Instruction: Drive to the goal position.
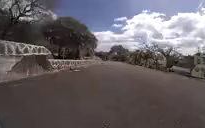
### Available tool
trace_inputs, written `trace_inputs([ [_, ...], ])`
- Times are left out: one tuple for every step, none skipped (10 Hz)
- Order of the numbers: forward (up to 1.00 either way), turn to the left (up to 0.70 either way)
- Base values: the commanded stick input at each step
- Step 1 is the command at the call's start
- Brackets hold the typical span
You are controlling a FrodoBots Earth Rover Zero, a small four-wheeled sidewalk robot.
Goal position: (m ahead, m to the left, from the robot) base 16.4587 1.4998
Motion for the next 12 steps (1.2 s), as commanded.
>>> trace_inputs([
  [0.85,0.01],
  [0.85,0.01],
  [0.85,0.01],
  [0.85,0.01],
  [0.85,0.01],
  [0.85,0.01],
  [0.85,-0.19],
  [0.85,-0.27],
  [0.85,0.01],
  [0.85,0.01],
  [0.85,0.01],
  [0.85,0.01],
])
